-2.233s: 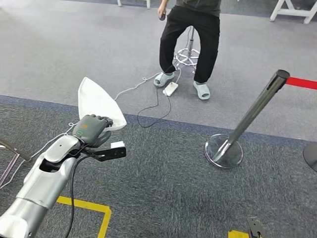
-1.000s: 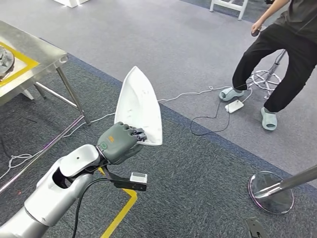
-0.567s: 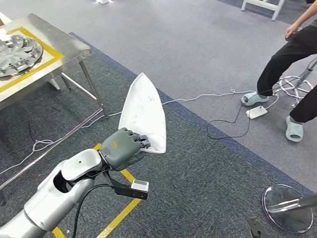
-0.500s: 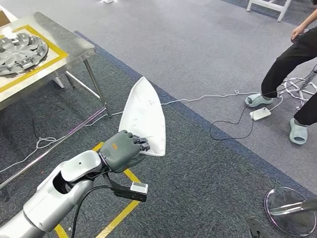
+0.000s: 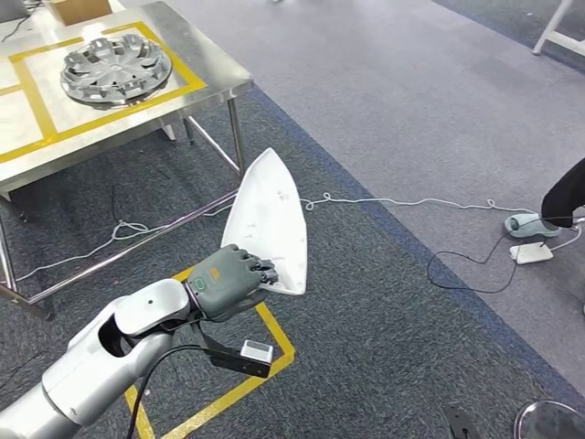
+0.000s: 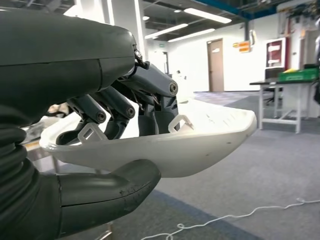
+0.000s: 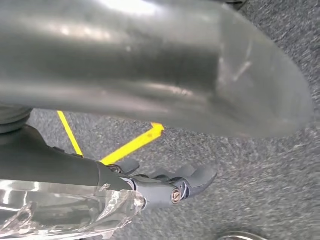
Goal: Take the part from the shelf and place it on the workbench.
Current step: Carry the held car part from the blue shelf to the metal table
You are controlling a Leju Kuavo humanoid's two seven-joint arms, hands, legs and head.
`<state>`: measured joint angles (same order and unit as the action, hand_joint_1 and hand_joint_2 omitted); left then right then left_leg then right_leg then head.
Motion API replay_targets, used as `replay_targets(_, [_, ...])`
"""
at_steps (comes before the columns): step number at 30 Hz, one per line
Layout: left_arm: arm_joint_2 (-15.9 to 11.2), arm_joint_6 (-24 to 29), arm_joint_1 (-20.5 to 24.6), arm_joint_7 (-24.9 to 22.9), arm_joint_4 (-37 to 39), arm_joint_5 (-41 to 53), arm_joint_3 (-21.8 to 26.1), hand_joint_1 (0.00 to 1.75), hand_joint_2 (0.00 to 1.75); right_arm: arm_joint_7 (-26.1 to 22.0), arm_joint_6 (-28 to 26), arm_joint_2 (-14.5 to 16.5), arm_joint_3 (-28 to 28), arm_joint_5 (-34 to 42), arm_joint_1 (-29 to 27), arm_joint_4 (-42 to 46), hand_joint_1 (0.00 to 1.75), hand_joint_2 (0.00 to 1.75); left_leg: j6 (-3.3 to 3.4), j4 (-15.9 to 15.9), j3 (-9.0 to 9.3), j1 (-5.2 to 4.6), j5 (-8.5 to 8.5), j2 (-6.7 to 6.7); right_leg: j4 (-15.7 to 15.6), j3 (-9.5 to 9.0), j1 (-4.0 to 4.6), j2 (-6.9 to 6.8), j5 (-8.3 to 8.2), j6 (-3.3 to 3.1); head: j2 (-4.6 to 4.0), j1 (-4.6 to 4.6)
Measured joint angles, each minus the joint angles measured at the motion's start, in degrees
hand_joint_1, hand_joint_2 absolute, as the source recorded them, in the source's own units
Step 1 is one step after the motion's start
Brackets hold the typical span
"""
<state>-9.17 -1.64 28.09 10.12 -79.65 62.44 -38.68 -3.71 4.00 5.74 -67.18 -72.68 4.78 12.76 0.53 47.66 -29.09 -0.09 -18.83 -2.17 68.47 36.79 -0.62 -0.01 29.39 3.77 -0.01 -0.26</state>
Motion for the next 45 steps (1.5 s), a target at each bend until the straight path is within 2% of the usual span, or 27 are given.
replay_targets(1, [-0.06, -0.02, -0.01, 0.00, 0.00, -0.05, -0.11, 1.75, 1.75, -0.04, -0.01, 0.01, 0.02, -0.05, 0.03, 0.00, 0.00, 0.00, -0.08, 0.00, 0.09, 0.06, 0.04, -0.71, -3.70, -1.54, -0.01, 0.50, -2.26, -0.15, 0.00, 0.00])
replay_targets(3, [-0.10, -0.13, 0.10, 0.00, 0.01, -0.22, -0.34, 1.75, 1.75, -0.16, -0.02, 0.02, 0.08, -0.19, 0.05, 0.01, 0.00, 0.00, -0.48, 0.07, 0.13, 0.19, 0.09, -2.04, -13.02, -5.91, -0.12, 3.46, -6.50, -0.46, 0.01, 0.02])
replay_targets(5, [-0.06, -0.29, 0.20, 0.01, 0.03, -0.73, -0.65, 1.75, 1.75, -0.20, -0.08, 0.03, 0.13, -0.44, 0.06, -0.01, 0.00, 0.00, -1.04, -0.02, -0.15, 0.18, 0.32, -3.22, -18.18, -8.57, -0.19, 5.47, -8.03, -0.84, 0.01, -0.02])
replay_targets(7, [-0.10, -0.41, 0.17, 0.10, 0.11, -1.52, -1.07, 1.75, 1.75, -0.11, -0.16, 0.06, 0.17, -0.82, 0.12, -0.02, 0.00, 0.00, -1.60, -0.33, -0.49, 0.21, 0.72, -4.35, -19.15, -9.09, -0.21, 4.47, -8.24, -1.43, 0.01, -0.16])
replay_targets(9, [-0.24, -0.44, 0.25, 0.20, 0.20, -2.18, -1.51, 1.75, 1.75, 0.09, -0.21, 0.14, 0.20, -1.07, 0.16, -0.02, 0.00, 0.00, -2.13, 1.54, -1.63, 0.08, -0.66, -3.13, -19.58, -9.16, -0.30, 3.11, -8.55, -2.10, 0.01, -0.48])
replay_targets(10, [-0.28, -0.43, 0.35, 0.22, 0.22, -2.39, -1.72, 1.75, 1.75, 0.22, -0.22, 0.17, 0.21, -1.11, 0.13, -0.02, 0.00, 0.00, -2.35, 4.42, -3.05, -0.02, -2.44, -1.84, -19.82, -9.20, -0.38, 2.36, -8.68, -2.36, 0.01, -0.63])
replay_targets(12, [-0.29, -0.42, 0.48, 0.22, 0.28, -2.61, -2.14, 1.75, 1.75, 0.40, -0.26, 0.18, 0.20, -1.14, -0.05, -0.02, 0.00, 0.00, -2.78, 13.69, -7.54, -0.10, -7.00, 0.43, -19.99, -9.15, -0.31, 0.76, -8.73, -2.63, 0.01, -0.98])
replay_targets(14, [-0.36, -0.43, 0.41, 0.22, 0.43, -2.68, -2.57, 1.75, 1.75, 0.47, -0.26, 0.16, 0.19, -1.15, -0.13, -0.01, 0.00, 0.00, -2.91, 19.65, -10.41, -0.07, -8.70, 1.03, -20.02, -9.14, -0.30, -0.80, -8.67, -2.68, 0.01, -0.98])
replay_targets(15, [-0.42, -0.43, 0.38, 0.22, 0.50, -2.69, -2.71, 1.75, 1.75, 0.47, -0.26, 0.15, 0.19, -1.17, -0.09, -0.01, 0.00, 0.00, -2.82, 19.06, -10.10, -0.07, -7.75, 1.16, -20.03, -9.21, -0.29, -1.47, -8.62, -2.66, 0.01, -0.97])
replay_targets(16, [-0.48, -0.43, 0.38, 0.22, 0.55, -2.70, -2.78, 1.75, 1.75, 0.47, -0.27, 0.14, 0.20, -1.25, -0.02, -0.01, 0.00, 0.00, -2.63, 16.03, -8.49, -0.13, -5.84, 1.52, -20.04, -9.36, -0.29, -2.12, -8.53, -2.60, 0.01, -0.97])
replay_targets(18, [-0.52, -0.42, 0.58, 0.22, 0.56, -2.70, -2.81, 1.75, 1.75, 0.50, -0.32, 0.15, 0.31, -1.53, 0.05, -0.02, 0.00, 0.00, -1.90, 7.05, -3.49, -0.60, -1.77, 4.65, -20.04, -9.83, -0.14, -3.23, -8.22, -2.28, 0.01, -0.99])
replay_targets(20, [-0.48, -0.39, 0.91, 0.22, 0.55, -2.74, -2.86, 1.75, 1.75, 0.57, -0.37, 0.16, 0.55, -1.89, 0.00, -0.02, 0.00, 0.00, -1.14, 0.86, -0.09, -1.02, -0.27, 7.41, -19.96, -10.14, 0.22, -4.29, -7.88, -1.77, 0.01, -0.98])
replay_targets(21, [-0.50, -0.39, 1.00, 0.22, 0.56, -2.75, -2.89, 1.75, 1.75, 0.68, -0.43, 0.16, 0.76, -2.23, -0.03, -0.02, 0.00, 0.00, -0.89, -0.18, 0.38, -1.10, -0.28, 7.45, -19.97, -10.23, 0.39, -4.94, -7.77, -1.51, 0.01, -0.95])
replay_targets(23, [-0.58, -0.39, 0.97, 0.22, 0.57, -2.77, -2.94, 1.75, 1.75, 0.92, -0.57, 0.16, 1.33, -3.08, 0.02, -0.02, 0.00, 0.00, -0.39, -0.67, 0.42, -0.90, -0.27, 5.92, -19.95, -10.43, 0.39, -5.78, -7.39, -0.99, 0.01, -0.79])
replay_targets(24, [-0.62, -0.39, 1.00, 0.22, 0.57, -2.76, -2.98, 1.75, 1.75, 0.99, -0.63, 0.18, 1.65, -3.40, 0.07, -0.02, 0.00, 0.00, -0.14, -0.76, 0.45, -0.73, -0.16, 5.20, -18.94, -10.09, 0.32, -5.03, -6.55, -0.69, 0.01, -0.73])
replay_targets(26, [-0.54, -0.39, 1.14, 0.22, 0.57, -2.75, -3.08, 1.75, 1.75, 0.97, -0.70, 0.20, 2.08, -3.50, 0.09, -0.02, 0.00, 0.00, 0.26, -0.89, 0.52, -0.38, 0.05, 3.82, -12.52, -7.20, 0.17, -2.20, -2.95, -0.16, 0.01, -0.48])
replay_targets(28, [-0.48, -0.42, 1.13, 0.22, 0.63, -2.75, -3.26, 1.75, 1.75, 0.96, -0.75, 0.21, 2.36, -3.44, -0.07, -0.02, 0.00, 0.00, 0.42, -0.89, 0.47, -0.30, 0.12, 2.42, -2.72, -2.31, 0.18, -0.52, 1.04, 0.04, 0.01, -0.22])
replay_targets(29, [-0.49, -0.43, 1.05, 0.22, 0.69, -2.75, -3.38, 1.75, 1.75, 0.96, -0.76, 0.21, 2.45, -3.43, -0.15, -0.02, 0.00, 0.00, 0.43, -0.88, 0.48, -0.30, 0.14, 1.68, 0.34, -0.54, 0.19, -0.30, 1.72, 0.02, 0.01, -0.16])
replay_targets(30, [-0.53, -0.43, 0.99, 0.22, 0.77, -2.75, -3.50, 1.75, 1.75, 0.96, -0.76, 0.22, 2.52, -3.43, -0.20, -0.02, 0.00, 0.00, 0.41, -0.88, 0.52, -0.29, 0.16, 0.95, 0.85, 0.07, 0.19, -0.18, 1.09, -0.07, 0.00, -0.13])
replay_targets(32, [-0.58, -0.43, 0.98, 0.22, 0.84, -2.75, -3.64, 1.75, 1.75, 0.95, -0.78, 0.23, 2.57, -3.43, -0.17, -0.02, 0.00, 0.00, 0.26, -0.88, 0.72, -0.21, 0.22, -0.52, -5.76, -2.57, 0.18, 0.71, -3.27, -0.40, 0.00, -0.13])
replay_targets(34, [-0.56, -0.43, 1.15, 0.22, 0.85, -2.76, -3.70, 1.75, 1.75, 0.90, -0.79, 0.24, 2.61, -3.42, -0.15, -0.02, 0.00, 0.00, -0.13, -0.78, 0.72, -0.15, 0.25, -1.84, -15.36, -7.12, 0.11, 3.59, -7.41, -0.80, 0.01, -0.08])
replay_targets(36, [-0.53, -0.43, 1.30, 0.22, 0.85, -2.77, -3.77, 1.75, 1.75, 0.85, -0.86, 0.24, 2.63, -3.45, -0.16, -0.02, 0.00, 0.00, -0.66, -0.84, 0.44, -0.14, 0.48, -2.99, -19.73, -9.36, 0.11, 5.02, -8.61, -1.17, 0.01, -0.09])
replay_targets(38, [-0.62, -0.43, 1.27, 0.22, 0.85, -2.77, -3.82, 1.75, 1.75, 0.83, -0.98, 0.26, 2.66, -3.54, -0.08, -0.02, 0.00, 0.00, -1.19, -0.97, 0.11, -0.14, 0.67, -3.62, -20.22, -9.66, 0.08, 3.79, -8.77, -1.66, 0.01, -0.18])
replay_targets(40, [-0.74, -0.43, 1.43, 0.22, 0.84, -2.77, -3.83, 1.75, 1.75, 0.79, -1.11, 0.32, 2.69, -3.58, 0.00, -0.02, 0.00, 0.00, -1.84, 1.75, -1.42, -0.30, -1.26, -1.76, -20.66, -9.78, -0.06, 2.55, -9.02, -2.31, 0.01, -0.51])
replay_targets(42, [-0.75, -0.43, 1.60, 0.21, 0.83, -2.77, -3.86, 1.75, 1.75, 0.78, -1.21, 0.33, 2.70, -3.57, -0.07, -0.02, 0.00, 0.00, -2.44, 9.85, -5.36, -0.29, -5.61, 0.57, -20.99, -9.82, -0.12, 1.26, -9.14, -2.76, 0.01, -0.86])
replay_targets(44, [-0.78, -0.46, 1.38, 0.19, 0.83, -2.77, -3.94, 1.75, 1.75, 0.81, -1.24, 0.30, 2.69, -3.55, -0.17, -0.02, 0.00, 0.00, -2.76, 18.13, -9.40, -0.03, -8.67, 1.06, -21.04, -9.82, -0.13, 0.03, -9.10, -2.88, 0.01, -0.92])
replay_targets(45, [-0.82, -0.48, 1.23, 0.15, 0.83, -2.77, -3.98, 1.75, 1.75, 0.84, -1.27, 0.28, 2.69, -3.45, -0.17, -0.02, 0.00, 0.00, -2.79, 19.51, -10.10, 0.05, -8.59, 1.11, -21.05, -9.85, -0.14, -0.44, -9.06, -2.86, 0.01, -0.95])
